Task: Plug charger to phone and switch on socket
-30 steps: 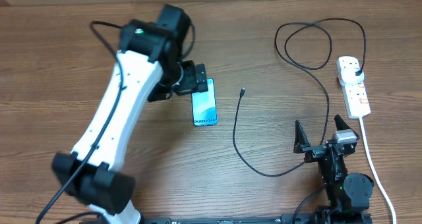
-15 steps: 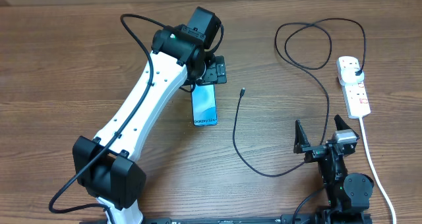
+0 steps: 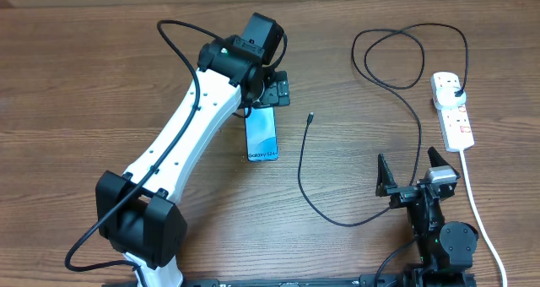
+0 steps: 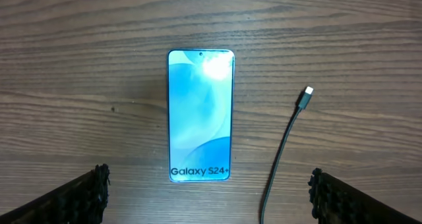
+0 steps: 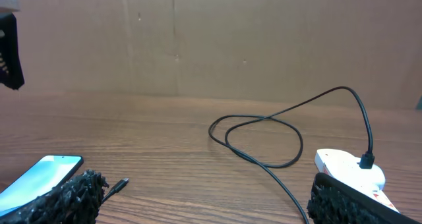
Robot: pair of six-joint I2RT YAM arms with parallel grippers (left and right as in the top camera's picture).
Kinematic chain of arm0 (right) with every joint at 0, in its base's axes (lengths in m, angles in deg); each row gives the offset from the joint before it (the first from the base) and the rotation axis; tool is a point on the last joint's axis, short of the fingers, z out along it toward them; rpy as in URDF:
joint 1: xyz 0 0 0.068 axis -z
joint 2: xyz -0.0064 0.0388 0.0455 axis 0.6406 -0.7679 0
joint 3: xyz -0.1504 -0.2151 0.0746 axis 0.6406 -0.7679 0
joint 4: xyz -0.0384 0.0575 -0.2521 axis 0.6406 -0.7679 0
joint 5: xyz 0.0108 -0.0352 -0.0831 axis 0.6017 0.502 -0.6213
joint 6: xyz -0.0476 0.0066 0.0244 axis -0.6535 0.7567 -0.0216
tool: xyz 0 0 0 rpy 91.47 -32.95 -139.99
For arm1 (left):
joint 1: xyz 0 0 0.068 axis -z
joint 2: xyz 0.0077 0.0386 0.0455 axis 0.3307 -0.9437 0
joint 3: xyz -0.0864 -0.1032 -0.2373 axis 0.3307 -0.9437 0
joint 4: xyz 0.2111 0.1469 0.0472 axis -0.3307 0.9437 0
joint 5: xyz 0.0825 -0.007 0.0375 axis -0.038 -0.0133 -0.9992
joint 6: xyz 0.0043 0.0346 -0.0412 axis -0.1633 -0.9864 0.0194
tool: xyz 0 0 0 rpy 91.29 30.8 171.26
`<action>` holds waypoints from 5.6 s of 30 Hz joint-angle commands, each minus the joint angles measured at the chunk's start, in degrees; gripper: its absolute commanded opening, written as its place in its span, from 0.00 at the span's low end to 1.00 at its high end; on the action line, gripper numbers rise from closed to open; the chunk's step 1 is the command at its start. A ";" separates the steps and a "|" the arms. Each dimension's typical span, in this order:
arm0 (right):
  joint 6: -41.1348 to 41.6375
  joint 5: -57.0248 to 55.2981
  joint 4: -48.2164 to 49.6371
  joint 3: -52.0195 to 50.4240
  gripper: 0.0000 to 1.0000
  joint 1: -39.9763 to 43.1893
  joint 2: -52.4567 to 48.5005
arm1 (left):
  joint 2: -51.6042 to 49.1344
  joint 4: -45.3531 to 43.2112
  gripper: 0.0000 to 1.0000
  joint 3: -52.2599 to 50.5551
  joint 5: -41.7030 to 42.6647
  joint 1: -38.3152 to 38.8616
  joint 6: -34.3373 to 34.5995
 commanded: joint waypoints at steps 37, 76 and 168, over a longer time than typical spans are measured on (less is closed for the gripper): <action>0.15 -0.39 0.24 -0.59 1.00 0.15 0.46 | -8.61 -12.07 1.00 -11.50 5.42 0.35 0.31; 0.15 -0.39 0.24 -0.59 1.00 0.15 0.46 | -16.57 -12.52 1.00 -11.50 2.45 0.28 -2.49; 0.15 -0.39 0.24 -0.59 1.00 0.15 0.46 | -16.57 -14.19 1.00 -11.50 -0.28 2.27 -2.47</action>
